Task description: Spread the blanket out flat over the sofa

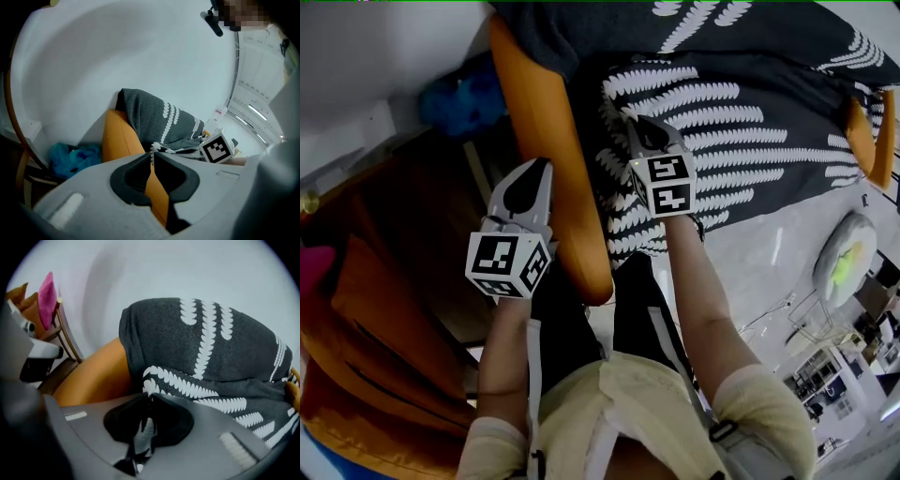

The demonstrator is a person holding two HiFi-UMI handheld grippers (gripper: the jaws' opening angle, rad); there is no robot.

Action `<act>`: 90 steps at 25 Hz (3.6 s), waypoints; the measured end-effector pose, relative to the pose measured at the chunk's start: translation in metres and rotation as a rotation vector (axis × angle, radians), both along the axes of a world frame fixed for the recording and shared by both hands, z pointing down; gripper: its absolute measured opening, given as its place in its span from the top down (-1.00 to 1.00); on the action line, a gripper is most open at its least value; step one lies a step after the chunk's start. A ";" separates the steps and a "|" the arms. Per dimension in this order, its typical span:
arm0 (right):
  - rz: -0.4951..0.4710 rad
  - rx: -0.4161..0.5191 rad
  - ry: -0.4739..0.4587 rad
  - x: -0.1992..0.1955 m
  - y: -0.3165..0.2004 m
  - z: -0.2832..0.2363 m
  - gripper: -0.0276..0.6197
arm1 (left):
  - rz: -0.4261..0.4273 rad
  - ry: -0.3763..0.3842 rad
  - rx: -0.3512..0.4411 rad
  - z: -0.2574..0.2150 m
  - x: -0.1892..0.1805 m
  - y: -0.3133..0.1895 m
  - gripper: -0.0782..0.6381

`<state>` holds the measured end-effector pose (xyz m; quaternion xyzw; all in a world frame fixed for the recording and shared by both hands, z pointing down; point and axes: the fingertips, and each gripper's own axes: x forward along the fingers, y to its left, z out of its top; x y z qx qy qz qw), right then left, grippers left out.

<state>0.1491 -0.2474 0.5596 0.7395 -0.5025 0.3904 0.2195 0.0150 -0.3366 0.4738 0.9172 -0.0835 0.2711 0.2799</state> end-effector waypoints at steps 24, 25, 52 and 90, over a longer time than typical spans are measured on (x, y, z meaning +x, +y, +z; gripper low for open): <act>0.328 0.485 -0.242 0.021 -0.002 -0.074 0.81 | 0.074 0.004 0.012 -0.014 0.015 0.023 0.71; 0.332 0.468 -0.235 0.020 -0.005 -0.069 0.81 | 0.070 0.002 0.015 -0.014 0.014 0.021 0.71; 0.171 0.156 -0.350 -0.026 -0.070 0.080 0.66 | 0.010 -0.071 0.007 0.016 0.016 -0.027 0.71; 0.163 0.379 -0.217 -0.056 0.008 -0.181 0.74 | -0.061 0.190 -0.032 -0.151 0.006 0.004 0.75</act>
